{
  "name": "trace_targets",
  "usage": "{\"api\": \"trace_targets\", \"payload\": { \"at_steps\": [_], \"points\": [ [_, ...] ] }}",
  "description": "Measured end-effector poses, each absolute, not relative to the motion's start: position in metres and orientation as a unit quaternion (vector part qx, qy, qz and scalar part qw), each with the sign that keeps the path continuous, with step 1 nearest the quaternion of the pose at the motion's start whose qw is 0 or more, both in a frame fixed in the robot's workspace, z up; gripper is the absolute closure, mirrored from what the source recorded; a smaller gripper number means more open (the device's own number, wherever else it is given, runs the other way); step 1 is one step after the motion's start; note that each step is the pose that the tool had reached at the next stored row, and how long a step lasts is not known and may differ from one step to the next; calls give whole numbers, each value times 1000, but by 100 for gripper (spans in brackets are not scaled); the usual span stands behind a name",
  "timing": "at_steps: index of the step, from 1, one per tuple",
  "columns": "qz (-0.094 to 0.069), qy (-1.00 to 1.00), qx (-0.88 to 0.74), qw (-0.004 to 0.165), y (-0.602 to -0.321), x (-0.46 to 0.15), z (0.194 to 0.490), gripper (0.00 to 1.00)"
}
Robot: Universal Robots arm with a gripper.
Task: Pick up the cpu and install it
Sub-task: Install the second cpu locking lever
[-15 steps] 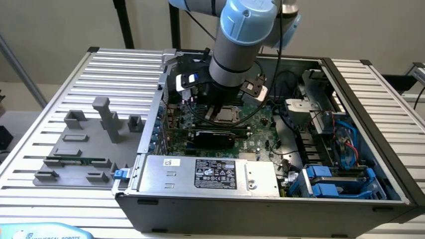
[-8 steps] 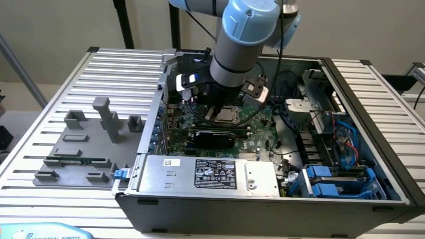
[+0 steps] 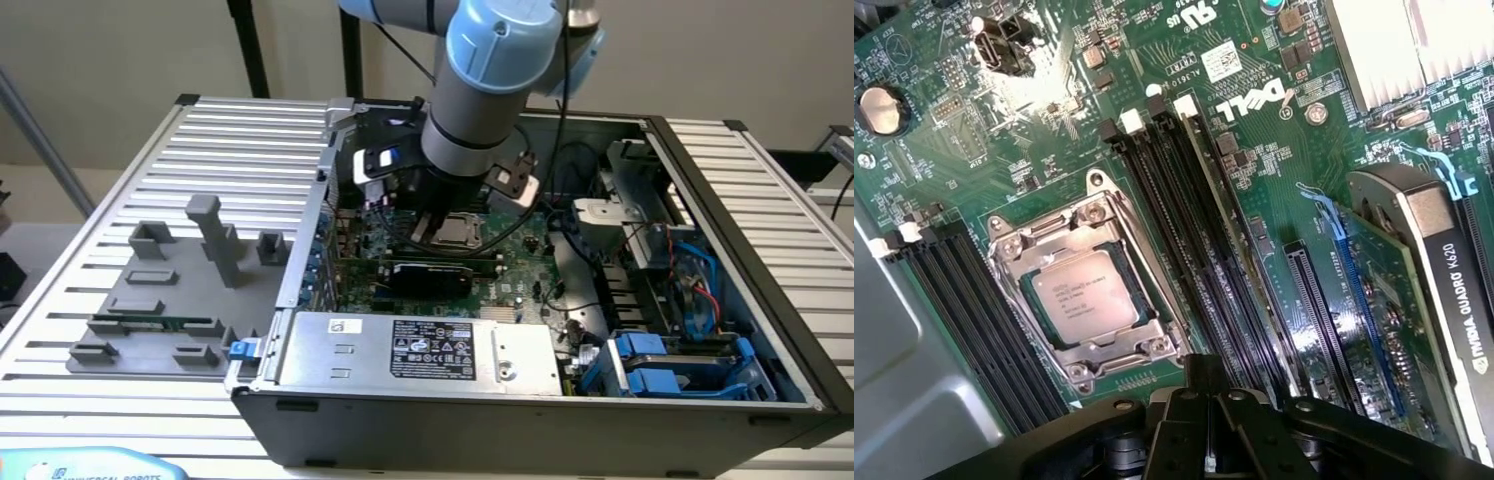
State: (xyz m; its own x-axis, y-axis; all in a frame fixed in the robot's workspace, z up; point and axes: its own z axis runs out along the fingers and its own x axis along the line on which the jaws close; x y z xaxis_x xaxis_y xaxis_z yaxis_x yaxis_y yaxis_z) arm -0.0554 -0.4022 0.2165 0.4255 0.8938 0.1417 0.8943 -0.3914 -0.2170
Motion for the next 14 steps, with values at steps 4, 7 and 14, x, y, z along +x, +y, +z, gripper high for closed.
{"api": "trace_targets", "payload": {
  "at_steps": [4,7,14],
  "points": [
    [-1,-536,-834,131,-402,-58,214,89],
    [-1,-536,-834,131,-401,-59,211,89],
    [-1,-535,-835,131,-399,-62,203,89]
  ]
}}
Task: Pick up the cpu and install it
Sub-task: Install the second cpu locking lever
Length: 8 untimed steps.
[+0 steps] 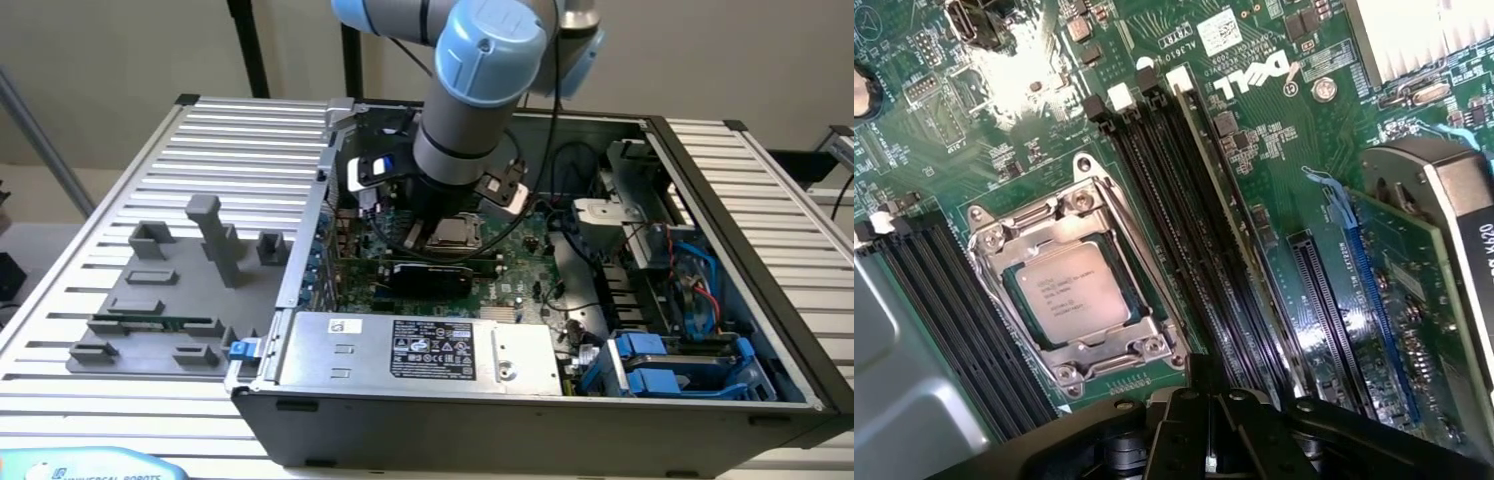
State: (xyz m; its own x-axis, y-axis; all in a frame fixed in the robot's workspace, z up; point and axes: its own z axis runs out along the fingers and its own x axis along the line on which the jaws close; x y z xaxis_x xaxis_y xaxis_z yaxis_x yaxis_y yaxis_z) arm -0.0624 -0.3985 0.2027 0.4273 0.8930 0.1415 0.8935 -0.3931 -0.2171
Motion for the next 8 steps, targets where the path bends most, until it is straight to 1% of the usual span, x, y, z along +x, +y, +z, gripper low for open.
{"api": "trace_targets", "payload": {
  "at_steps": [8],
  "points": [
    [-1,-534,-835,131,-393,-64,198,89]
  ]
}}
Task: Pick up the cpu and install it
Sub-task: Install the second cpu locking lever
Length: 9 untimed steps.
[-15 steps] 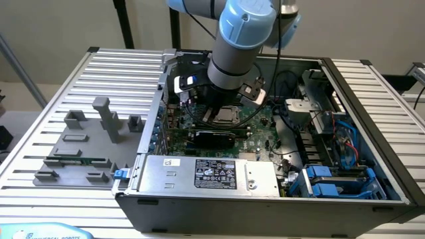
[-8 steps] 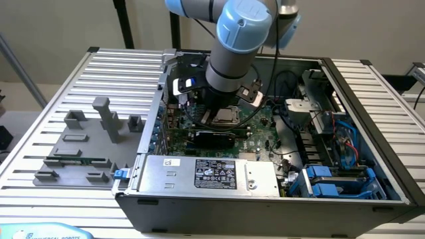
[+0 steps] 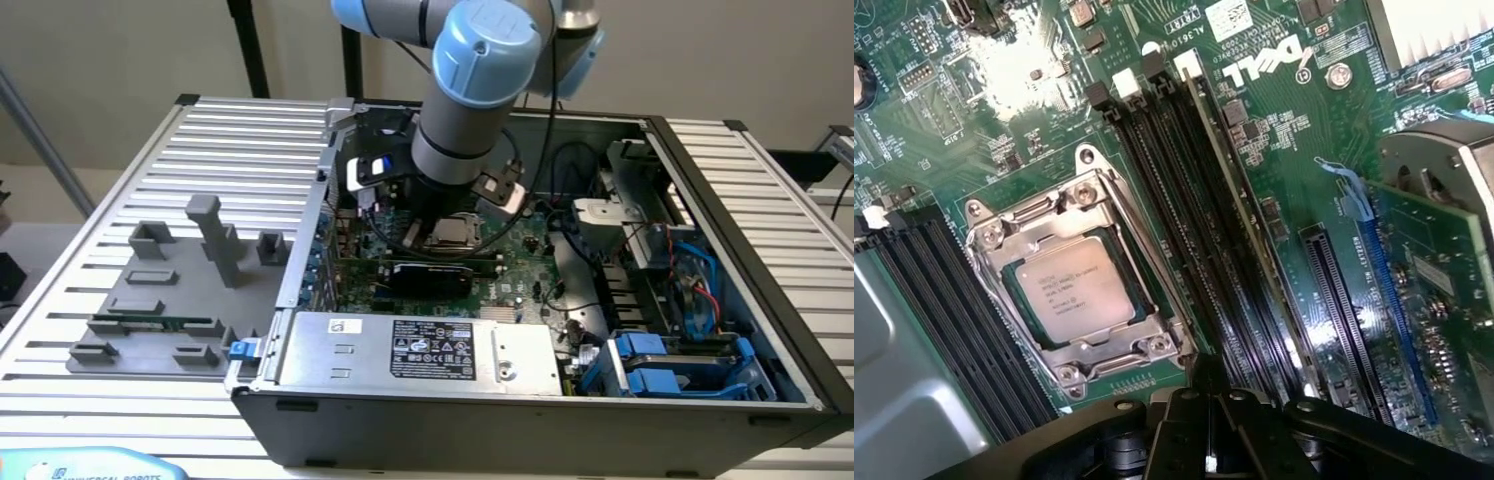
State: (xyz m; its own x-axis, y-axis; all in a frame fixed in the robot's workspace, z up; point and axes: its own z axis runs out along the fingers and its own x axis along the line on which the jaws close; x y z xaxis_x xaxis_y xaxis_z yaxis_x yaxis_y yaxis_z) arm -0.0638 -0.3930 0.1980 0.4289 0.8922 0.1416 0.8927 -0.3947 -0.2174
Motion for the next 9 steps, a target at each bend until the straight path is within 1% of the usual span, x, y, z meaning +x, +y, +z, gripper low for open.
{"api": "trace_targets", "payload": {
  "at_steps": [9],
  "points": [
    [-1,-534,-835,130,-390,-64,196,89]
  ]
}}
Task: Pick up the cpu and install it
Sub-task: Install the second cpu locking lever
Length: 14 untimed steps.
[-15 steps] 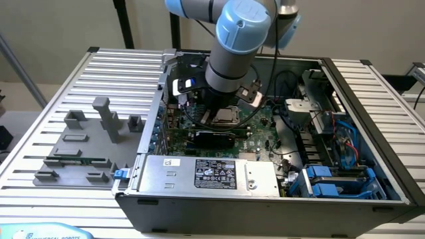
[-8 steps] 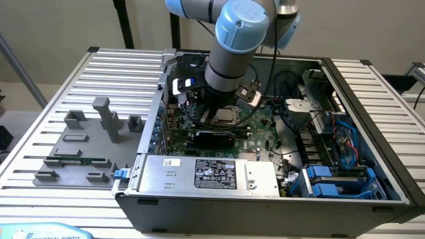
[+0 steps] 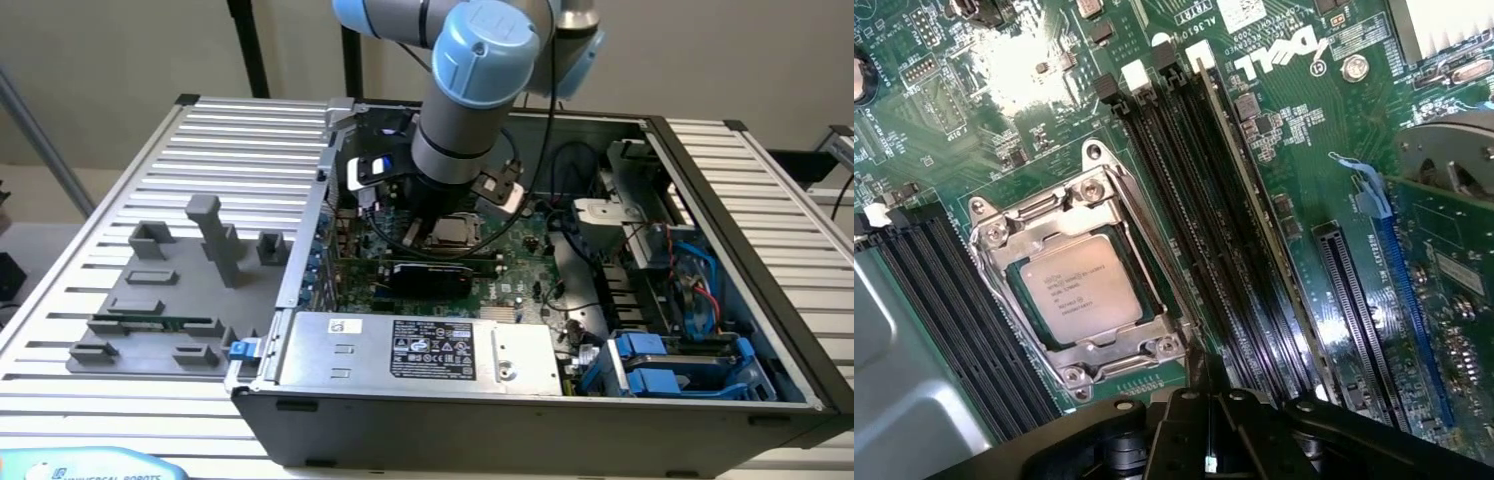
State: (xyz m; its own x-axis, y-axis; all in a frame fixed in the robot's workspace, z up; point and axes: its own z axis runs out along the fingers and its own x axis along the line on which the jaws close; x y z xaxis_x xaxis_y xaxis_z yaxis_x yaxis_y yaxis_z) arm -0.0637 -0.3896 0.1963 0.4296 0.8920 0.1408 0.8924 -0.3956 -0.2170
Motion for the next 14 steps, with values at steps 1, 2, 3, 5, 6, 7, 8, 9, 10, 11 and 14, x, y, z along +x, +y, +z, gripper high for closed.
{"api": "trace_targets", "payload": {
  "at_steps": [1,2,3,5,6,7,8,9,10,11,14],
  "points": [
    [-1,-534,-835,130,-390,-64,196,89],
    [-1,-534,-835,130,-390,-64,196,89],
    [-1,-534,-835,130,-389,-64,197,89],
    [-1,-534,-835,130,-389,-64,200,89],
    [0,-534,-835,130,-389,-64,203,89],
    [0,-534,-835,130,-389,-64,206,89],
    [0,-534,-835,130,-390,-64,209,89],
    [0,-534,-835,130,-389,-64,213,89],
    [1,-534,-835,130,-389,-64,216,89],
    [1,-534,-836,130,-389,-64,219,89],
    [2,-534,-836,131,-389,-64,225,89]
  ]
}}
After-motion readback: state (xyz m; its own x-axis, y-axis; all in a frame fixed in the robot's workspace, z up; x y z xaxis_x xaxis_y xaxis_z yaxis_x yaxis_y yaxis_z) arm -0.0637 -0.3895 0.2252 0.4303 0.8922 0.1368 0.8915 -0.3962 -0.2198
